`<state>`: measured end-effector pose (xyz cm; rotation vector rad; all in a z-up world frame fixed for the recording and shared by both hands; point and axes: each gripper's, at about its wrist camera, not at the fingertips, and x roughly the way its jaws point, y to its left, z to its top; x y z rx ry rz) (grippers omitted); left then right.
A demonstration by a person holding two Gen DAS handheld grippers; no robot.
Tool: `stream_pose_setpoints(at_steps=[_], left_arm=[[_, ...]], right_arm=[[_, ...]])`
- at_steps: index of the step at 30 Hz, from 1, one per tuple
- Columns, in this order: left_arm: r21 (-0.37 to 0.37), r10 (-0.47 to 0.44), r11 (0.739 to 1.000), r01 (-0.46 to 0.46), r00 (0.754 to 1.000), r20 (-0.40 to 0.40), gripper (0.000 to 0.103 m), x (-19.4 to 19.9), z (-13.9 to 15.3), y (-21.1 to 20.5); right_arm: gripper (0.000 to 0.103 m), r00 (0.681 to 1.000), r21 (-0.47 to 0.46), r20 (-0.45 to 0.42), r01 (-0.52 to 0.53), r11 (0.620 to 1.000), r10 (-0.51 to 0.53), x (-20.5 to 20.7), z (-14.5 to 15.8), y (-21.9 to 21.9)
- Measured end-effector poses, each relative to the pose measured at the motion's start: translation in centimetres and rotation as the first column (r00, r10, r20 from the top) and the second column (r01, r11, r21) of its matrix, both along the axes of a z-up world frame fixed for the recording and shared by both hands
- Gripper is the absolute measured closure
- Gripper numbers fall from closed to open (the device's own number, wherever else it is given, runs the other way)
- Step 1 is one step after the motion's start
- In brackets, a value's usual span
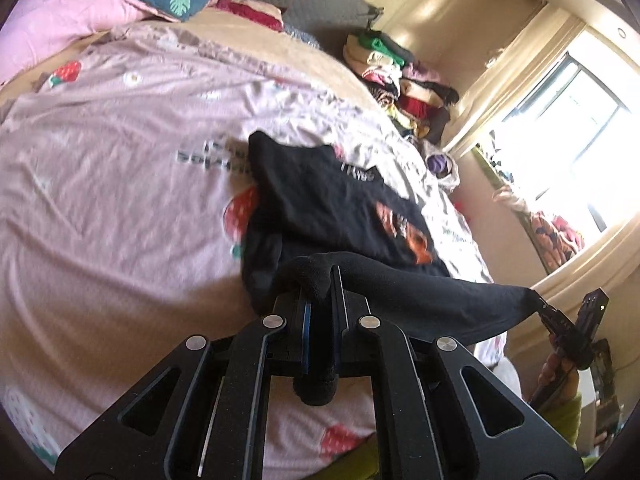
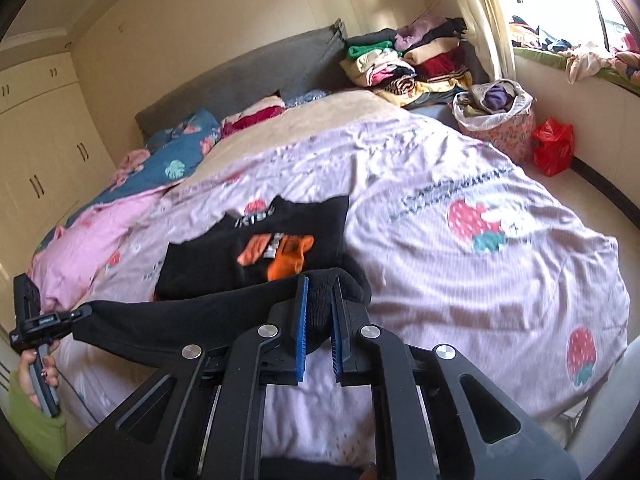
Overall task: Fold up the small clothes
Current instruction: 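Lift the hem with both tools and fold it over toward the collar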
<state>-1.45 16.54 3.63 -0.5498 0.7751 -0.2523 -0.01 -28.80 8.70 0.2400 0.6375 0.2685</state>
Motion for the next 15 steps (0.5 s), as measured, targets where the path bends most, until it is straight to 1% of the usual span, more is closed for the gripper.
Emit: stream_pose_setpoints(at_steps=[9,15], left_arm=[[-0.015,0.034,0.999,-0.033,0.997,0.071,0.101,1.9,2.5,0.7],[-0.026,0.066,0.998,-0.063,0.993,0.102,0.101,3.6,3.3,1.1]], right_arm=[[0.094,0.999,-0.012,0.042,0.009,1.0,-0.008,2.9,2.3,0.9],[0.094,0.998,-0.019,0.067,0.016,1.0,-0.014,5.0,3.4,1.5]])
